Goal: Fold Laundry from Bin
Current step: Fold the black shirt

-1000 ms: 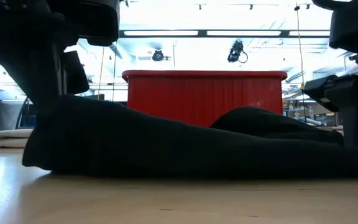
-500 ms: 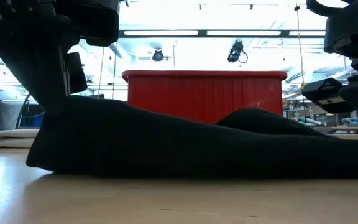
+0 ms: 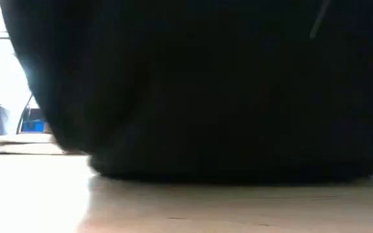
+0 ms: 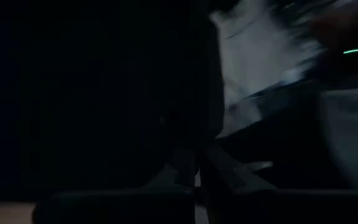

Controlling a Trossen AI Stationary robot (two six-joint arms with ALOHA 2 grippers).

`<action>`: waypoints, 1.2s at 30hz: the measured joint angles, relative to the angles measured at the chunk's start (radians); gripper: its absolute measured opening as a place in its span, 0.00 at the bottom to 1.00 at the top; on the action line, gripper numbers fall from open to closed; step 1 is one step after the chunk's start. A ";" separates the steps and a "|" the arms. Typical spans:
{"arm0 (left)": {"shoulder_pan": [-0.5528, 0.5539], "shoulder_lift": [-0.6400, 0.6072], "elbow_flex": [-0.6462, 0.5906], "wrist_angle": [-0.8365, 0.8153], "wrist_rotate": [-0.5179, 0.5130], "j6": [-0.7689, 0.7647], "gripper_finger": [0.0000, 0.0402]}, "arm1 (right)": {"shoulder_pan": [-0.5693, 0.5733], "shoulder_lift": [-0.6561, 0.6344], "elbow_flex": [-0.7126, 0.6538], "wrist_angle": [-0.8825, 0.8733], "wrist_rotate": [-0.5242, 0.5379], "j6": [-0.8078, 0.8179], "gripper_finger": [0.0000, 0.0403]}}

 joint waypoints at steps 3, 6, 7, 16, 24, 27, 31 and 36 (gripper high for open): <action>0.005 -0.024 0.001 0.012 0.002 0.027 0.03 | -0.010 -0.070 0.001 -0.010 0.011 0.029 0.05; 0.025 -0.023 0.001 -0.061 -0.009 0.053 0.03 | -0.027 -0.132 0.001 -0.030 0.059 0.029 0.04; 0.033 -0.022 0.000 -0.102 -0.014 0.051 0.03 | -0.032 -0.148 0.001 -0.050 0.091 0.029 0.04; 0.089 -0.016 -0.001 -0.306 -0.018 0.008 0.03 | -0.087 -0.167 0.001 -0.293 0.333 0.083 0.04; 0.092 -0.017 0.000 -0.427 -0.026 -0.024 0.03 | -0.136 -0.107 0.001 -0.307 0.490 0.108 0.05; 0.092 -0.017 0.000 -0.545 -0.113 -0.046 0.03 | -0.158 -0.081 0.001 -0.308 0.555 0.107 0.05; 0.098 -0.017 0.000 -0.674 -0.262 -0.085 0.03 | -0.190 -0.017 0.001 -0.309 0.586 0.068 0.05; 0.147 -0.017 -0.007 -0.709 -0.304 -0.079 0.03 | -0.226 0.088 0.001 -0.313 0.586 0.049 0.05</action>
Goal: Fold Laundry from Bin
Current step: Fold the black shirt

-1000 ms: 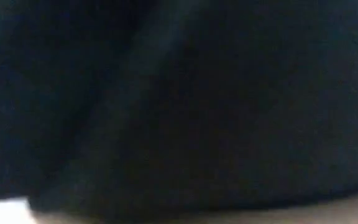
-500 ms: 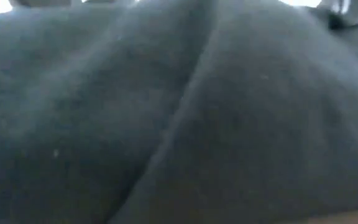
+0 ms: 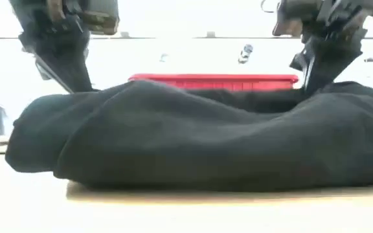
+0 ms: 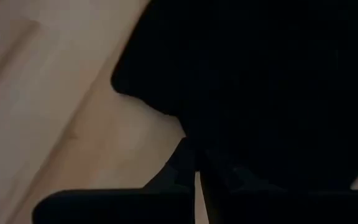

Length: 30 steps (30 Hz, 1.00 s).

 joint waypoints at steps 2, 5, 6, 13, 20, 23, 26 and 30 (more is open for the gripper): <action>0.023 0.000 -0.009 0.001 -0.001 0.000 0.03 | -0.008 0.029 0.000 0.000 -0.001 0.005 0.05; 0.054 0.000 -0.013 0.003 -0.013 0.001 0.03 | -0.010 0.049 0.000 -0.001 0.001 0.046 0.05; 0.063 0.000 -0.013 0.004 -0.026 0.006 0.03 | -0.009 0.049 0.000 -0.001 0.003 0.062 0.05; 0.115 0.000 -0.014 0.096 -0.064 0.347 0.03 | -0.009 -0.006 0.000 -0.019 -0.036 0.139 0.05; 0.171 0.000 -0.014 0.149 -0.138 0.568 0.03 | -0.001 -0.045 0.000 -0.058 -0.082 0.231 0.05; 0.199 0.000 -0.014 0.157 -0.211 0.572 0.03 | 0.011 -0.043 0.000 -0.078 -0.081 0.272 0.05; 0.234 0.000 -0.014 0.196 -0.233 0.572 0.03 | 0.024 -0.043 -0.008 -0.082 -0.073 0.318 0.05; 0.282 0.000 -0.014 0.259 -0.234 0.585 0.03 | 0.037 -0.043 -0.042 -0.099 -0.072 0.400 0.05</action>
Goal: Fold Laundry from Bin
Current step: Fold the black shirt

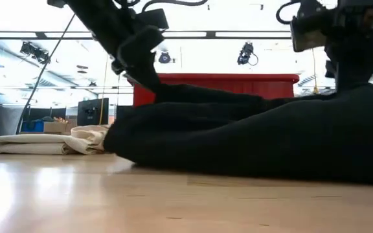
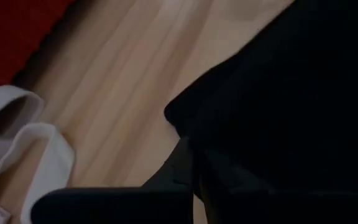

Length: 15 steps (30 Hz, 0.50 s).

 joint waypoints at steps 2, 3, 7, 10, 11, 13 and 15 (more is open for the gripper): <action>0.020 0.000 0.000 0.040 0.016 0.032 0.03 | 0.002 0.000 -0.017 0.005 -0.032 0.026 0.06; 0.028 0.000 0.000 0.063 0.027 0.051 0.03 | 0.002 0.000 -0.022 0.005 -0.052 0.032 0.06; 0.052 0.000 0.000 0.167 0.076 0.132 0.03 | 0.004 0.000 -0.029 0.002 -0.115 0.048 0.06; 0.063 0.000 0.000 0.230 0.108 0.186 0.03 | 0.004 0.000 -0.029 0.001 -0.125 0.054 0.09; 0.068 0.000 0.000 0.243 0.124 0.203 0.03 | 0.004 0.000 -0.029 -0.002 -0.130 0.054 0.11; 0.073 0.007 0.000 0.274 0.155 0.222 0.03 | 0.004 0.000 -0.029 -0.011 -0.151 0.060 0.17; 0.074 0.009 0.000 0.282 0.188 0.228 0.03 | 0.004 0.000 -0.029 -0.037 -0.190 0.086 0.24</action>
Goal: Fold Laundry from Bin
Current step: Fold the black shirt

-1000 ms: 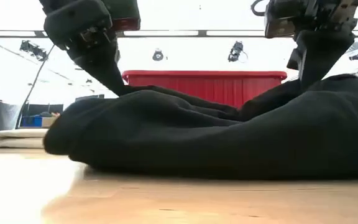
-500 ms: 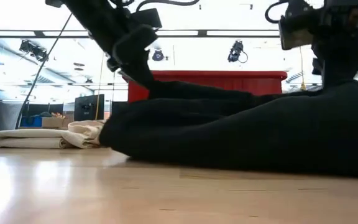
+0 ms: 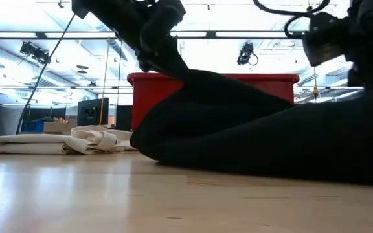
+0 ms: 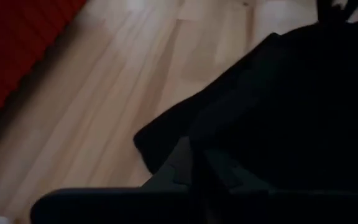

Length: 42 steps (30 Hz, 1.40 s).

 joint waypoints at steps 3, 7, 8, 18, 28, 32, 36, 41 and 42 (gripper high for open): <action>-0.003 0.016 0.000 0.015 0.019 -0.003 0.03 | 0.000 -0.006 -0.001 -0.028 -0.078 0.025 0.37; -0.016 0.027 0.000 0.018 0.022 -0.001 0.03 | 0.011 -0.044 0.013 -0.042 -0.091 0.085 0.48; -0.020 0.030 0.001 0.015 0.024 0.000 0.03 | 0.016 -0.060 0.016 -0.042 -0.071 0.113 0.50; -0.031 0.031 -0.001 0.014 0.048 0.009 0.03 | 0.007 -0.214 0.020 -0.094 0.410 0.232 0.49; -0.031 0.031 -0.001 0.098 0.075 0.131 0.03 | -0.347 -0.053 -0.029 0.161 0.356 -0.211 0.44; -0.030 0.031 -0.001 0.121 0.128 0.132 0.03 | -0.471 0.047 -0.029 0.350 0.254 -0.370 0.43; -0.030 0.051 -0.001 0.124 0.134 0.132 0.03 | -0.554 0.145 -0.029 0.470 0.176 -0.470 0.41; -0.030 0.086 0.000 0.144 0.134 0.104 0.03 | -0.583 0.249 -0.029 0.526 0.112 -0.535 0.38; -0.030 0.093 0.000 0.154 0.134 0.099 0.03 | -0.584 0.266 -0.029 0.538 0.098 -0.545 0.38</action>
